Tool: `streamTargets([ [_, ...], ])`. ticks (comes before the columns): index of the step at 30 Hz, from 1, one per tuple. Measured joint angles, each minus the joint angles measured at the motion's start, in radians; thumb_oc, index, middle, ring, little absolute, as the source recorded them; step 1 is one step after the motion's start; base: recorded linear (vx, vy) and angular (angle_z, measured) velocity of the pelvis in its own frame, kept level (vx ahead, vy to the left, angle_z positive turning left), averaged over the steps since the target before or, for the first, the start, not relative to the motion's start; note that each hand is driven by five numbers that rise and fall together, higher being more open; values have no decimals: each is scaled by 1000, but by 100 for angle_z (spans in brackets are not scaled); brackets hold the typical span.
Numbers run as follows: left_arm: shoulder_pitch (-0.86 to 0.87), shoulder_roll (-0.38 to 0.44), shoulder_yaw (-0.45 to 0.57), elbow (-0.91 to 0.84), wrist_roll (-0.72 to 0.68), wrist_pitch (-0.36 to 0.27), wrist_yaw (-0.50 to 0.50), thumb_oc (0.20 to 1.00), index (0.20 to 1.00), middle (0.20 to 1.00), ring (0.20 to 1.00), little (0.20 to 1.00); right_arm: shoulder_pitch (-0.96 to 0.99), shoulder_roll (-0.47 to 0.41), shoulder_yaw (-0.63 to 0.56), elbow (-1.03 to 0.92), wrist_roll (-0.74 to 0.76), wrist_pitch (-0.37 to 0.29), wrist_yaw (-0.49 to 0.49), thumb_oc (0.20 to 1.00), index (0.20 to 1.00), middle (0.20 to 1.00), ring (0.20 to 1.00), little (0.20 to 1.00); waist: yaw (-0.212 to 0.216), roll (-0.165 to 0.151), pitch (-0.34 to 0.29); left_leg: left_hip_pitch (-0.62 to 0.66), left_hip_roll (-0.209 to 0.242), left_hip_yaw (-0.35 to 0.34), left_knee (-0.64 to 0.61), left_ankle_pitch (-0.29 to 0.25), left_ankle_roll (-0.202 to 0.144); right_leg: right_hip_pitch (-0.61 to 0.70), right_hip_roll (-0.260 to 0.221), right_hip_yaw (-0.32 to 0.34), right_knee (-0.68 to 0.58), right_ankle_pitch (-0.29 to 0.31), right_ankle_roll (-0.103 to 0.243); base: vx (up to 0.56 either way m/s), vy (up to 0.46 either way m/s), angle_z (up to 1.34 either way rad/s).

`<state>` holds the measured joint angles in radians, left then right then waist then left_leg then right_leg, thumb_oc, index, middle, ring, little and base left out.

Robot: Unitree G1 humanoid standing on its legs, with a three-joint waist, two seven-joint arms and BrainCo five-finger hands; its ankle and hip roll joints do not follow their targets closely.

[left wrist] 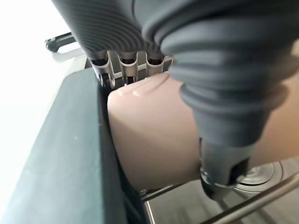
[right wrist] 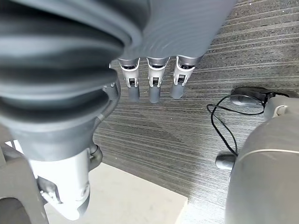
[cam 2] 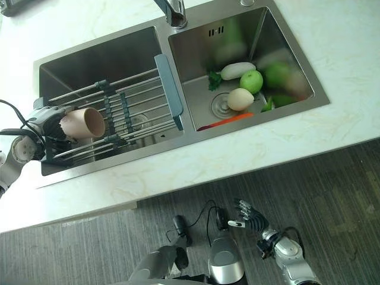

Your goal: Place the dishes in the dishwasher.

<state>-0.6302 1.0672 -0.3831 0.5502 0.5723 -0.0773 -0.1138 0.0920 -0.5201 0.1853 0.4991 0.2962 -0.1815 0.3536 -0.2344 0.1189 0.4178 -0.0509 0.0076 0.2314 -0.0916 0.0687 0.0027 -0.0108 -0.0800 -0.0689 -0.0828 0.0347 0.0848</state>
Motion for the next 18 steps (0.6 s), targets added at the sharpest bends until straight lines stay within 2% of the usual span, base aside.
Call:
streamTargets([
  [5,1,3,2,-19,29,-5,-6,200,200,200,200,200,0,0,0,-1,1,4,0,1000,1000,1000,1000,1000,-1,-2,1,2,0,0,0,0,0,4,0,-1,-2,1,0,0,0,0],
  [10,7,16,1,-36,37,-36,38,200,200,200,200,200,0,4,0,3,2,4,-1,1000,1000,1000,1000,1000,0,-12,4,6,1,-1,0,1,1,8,0,-2,-2,1,0,1,-7,0],
  [14,42,29,-3,-66,25,-81,127,200,200,200,200,200,2,20,0,4,24,2,-1,1000,1000,1000,1000,1000,3,-25,5,20,1,-4,0,1,1,25,1,-11,-3,1,0,2,-49,5],
  [15,51,35,-3,-112,-36,-87,187,200,200,200,200,200,3,56,0,15,39,1,-2,1000,1000,1000,1000,1000,16,-36,3,26,2,-6,0,4,2,34,1,-19,-3,1,0,20,-110,10],
  [17,97,32,46,-203,-77,-104,233,200,200,200,200,200,1,94,-2,42,39,-3,-7,1000,1000,1000,1000,1000,29,-48,-1,41,3,-8,0,4,2,53,1,-27,-4,1,0,50,-121,6],
  [18,175,-2,139,-299,-91,-110,306,200,200,200,200,200,2,123,-3,56,40,-4,-21,1000,1000,1000,1000,1000,33,-60,-2,60,3,-14,0,3,1,71,2,-32,-4,0,-2,59,-78,5],
])
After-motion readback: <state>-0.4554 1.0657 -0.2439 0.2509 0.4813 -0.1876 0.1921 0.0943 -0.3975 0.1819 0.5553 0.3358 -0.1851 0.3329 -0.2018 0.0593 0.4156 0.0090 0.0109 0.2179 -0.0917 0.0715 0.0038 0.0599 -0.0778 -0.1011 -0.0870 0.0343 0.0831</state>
